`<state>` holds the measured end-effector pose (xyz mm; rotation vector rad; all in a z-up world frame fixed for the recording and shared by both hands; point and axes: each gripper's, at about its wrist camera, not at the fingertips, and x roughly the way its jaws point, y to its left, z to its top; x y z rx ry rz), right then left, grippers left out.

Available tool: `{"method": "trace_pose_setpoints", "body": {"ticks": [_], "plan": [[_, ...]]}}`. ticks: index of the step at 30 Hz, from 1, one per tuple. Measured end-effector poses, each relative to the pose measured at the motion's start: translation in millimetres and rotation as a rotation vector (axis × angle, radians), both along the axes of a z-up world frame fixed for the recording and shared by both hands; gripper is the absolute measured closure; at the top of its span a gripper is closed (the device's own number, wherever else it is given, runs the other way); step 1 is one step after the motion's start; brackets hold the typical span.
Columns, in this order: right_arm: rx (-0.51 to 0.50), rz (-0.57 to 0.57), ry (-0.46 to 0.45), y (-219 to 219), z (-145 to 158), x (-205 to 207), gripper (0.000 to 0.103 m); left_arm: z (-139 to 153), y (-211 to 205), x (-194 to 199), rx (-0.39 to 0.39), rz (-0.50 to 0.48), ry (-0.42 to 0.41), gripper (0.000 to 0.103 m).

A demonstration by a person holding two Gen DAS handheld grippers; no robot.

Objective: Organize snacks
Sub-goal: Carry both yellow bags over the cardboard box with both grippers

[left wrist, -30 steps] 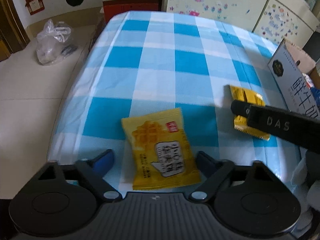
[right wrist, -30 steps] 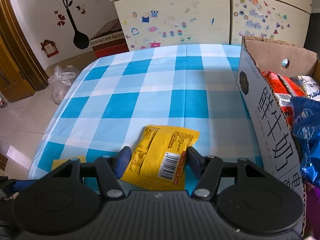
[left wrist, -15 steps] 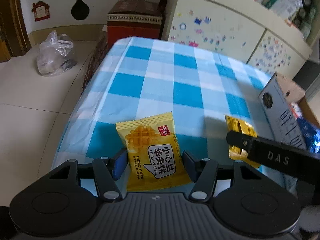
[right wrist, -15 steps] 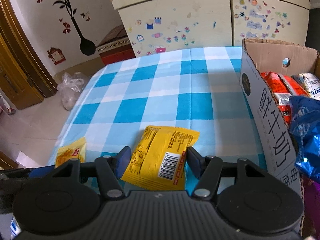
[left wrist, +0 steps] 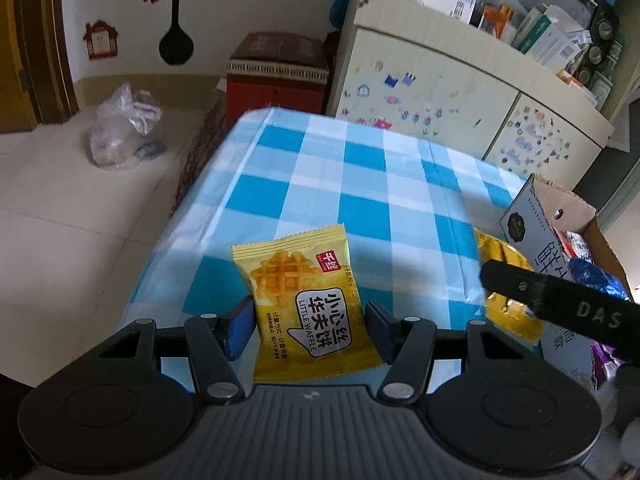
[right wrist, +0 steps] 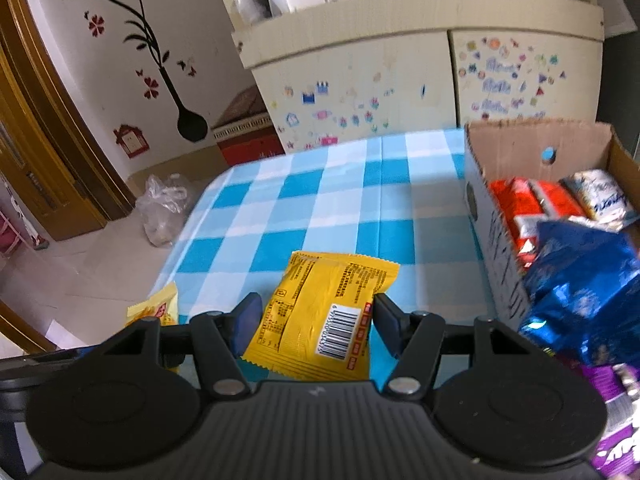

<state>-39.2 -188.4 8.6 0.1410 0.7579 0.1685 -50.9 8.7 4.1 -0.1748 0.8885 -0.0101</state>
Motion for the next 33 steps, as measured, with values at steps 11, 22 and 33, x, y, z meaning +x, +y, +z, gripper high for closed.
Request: {"method": "trace_pose_setpoints", "body": {"ticks": [11,22,33], "plan": [[0.034,-0.007,-0.081,-18,35,-20,0.041,23,-21,-9,0.014,-0.008,-0.039,0.038],[0.054,-0.02,-0.137,-38,59,-39,0.041,38,-46,-16,0.038,-0.04,-0.066,0.038],[0.111,-0.123,-0.203,-87,86,-56,0.041,55,-74,-13,0.024,-0.089,-0.095,0.038]]}}
